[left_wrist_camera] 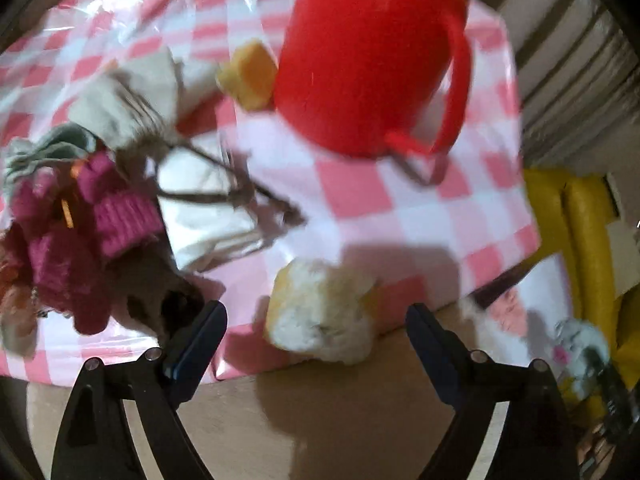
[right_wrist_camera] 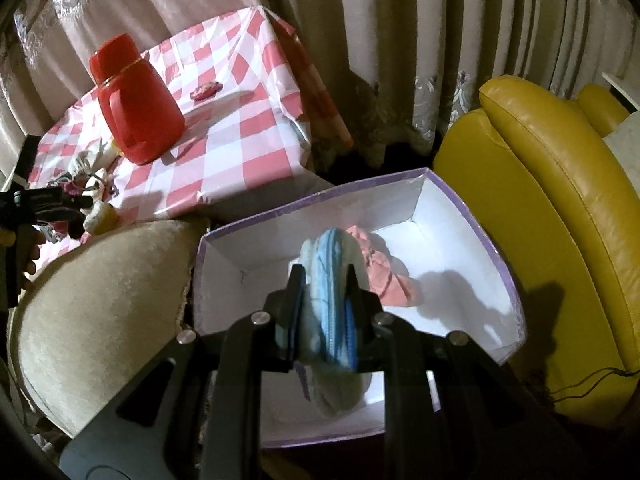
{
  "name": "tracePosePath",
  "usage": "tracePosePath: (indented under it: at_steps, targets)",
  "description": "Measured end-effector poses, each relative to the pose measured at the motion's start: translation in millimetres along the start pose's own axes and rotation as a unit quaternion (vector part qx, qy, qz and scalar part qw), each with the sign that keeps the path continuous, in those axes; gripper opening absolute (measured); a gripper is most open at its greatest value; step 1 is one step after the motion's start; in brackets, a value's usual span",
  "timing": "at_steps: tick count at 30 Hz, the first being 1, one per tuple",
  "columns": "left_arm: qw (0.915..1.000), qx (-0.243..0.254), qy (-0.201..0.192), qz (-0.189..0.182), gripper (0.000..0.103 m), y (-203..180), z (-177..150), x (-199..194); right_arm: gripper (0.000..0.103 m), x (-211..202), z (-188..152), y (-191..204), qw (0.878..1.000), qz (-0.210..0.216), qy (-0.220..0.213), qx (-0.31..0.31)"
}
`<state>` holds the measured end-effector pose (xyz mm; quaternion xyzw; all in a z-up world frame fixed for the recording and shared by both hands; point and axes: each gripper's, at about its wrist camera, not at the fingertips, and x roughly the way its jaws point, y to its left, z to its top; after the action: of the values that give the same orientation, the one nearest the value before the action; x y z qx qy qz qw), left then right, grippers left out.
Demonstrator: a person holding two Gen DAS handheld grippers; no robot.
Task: Organize soft objects
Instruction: 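Carry the sponge and pig plush over the white box and open both tools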
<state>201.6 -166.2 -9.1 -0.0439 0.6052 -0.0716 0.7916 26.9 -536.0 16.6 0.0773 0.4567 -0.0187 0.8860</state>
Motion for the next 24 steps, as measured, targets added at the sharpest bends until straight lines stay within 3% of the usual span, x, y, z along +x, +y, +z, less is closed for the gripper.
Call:
tracePosePath:
  at_steps: [3, 5, 6, 7, 11, 15, 17, 19, 21, 22, 24]
  targets:
    - [0.9992, 0.017, 0.033, 0.014, 0.092, -8, 0, 20, 0.021, 2, -2, 6, 1.000, -0.003, 0.002, -0.011]
    - [0.9985, 0.037, 0.040, 0.008, 0.083, -18, -1, 28, 0.021, 4, -3, 9, 1.000, -0.009, 0.004, -0.019]
    - [0.9971, 0.057, 0.035, 0.036, 0.068, -27, -3, 27, 0.021, 4, -4, 10, 1.000, -0.013, 0.003, -0.020]
    - [0.9960, 0.069, 0.030, 0.048, 0.061, -33, -4, 25, 0.021, 5, -3, 11, 1.000, -0.019, 0.002, -0.022]
    - [0.9919, 0.121, -0.019, 0.035, 0.059, -77, -16, 0, 0.022, 4, -1, 13, 0.999, -0.038, -0.001, -0.030]
    - [0.9857, 0.140, -0.057, -0.075, 0.060, -125, -35, -32, 0.026, 4, -1, 14, 0.999, -0.037, 0.001, -0.032]
    - [0.9776, 0.162, -0.065, -0.117, 0.061, -154, -50, -41, 0.044, 4, 0, 13, 0.999, -0.041, 0.000, -0.029]
    - [0.9706, 0.174, -0.063, -0.154, 0.064, -178, -61, -43, 0.079, 0, 1, 13, 0.999, -0.044, -0.008, -0.027]
    - [0.9642, 0.179, -0.058, -0.186, 0.069, -192, -70, -42, 0.081, -5, 2, 14, 0.998, -0.054, -0.020, -0.028]
    - [0.9603, 0.179, -0.049, -0.208, 0.079, -199, -73, -40, 0.081, -6, 3, 13, 0.998, -0.056, -0.021, -0.028]
    - [0.9559, 0.175, -0.034, -0.233, 0.085, -203, -77, -33, 0.083, -6, 5, 13, 0.998, -0.060, -0.023, -0.026]
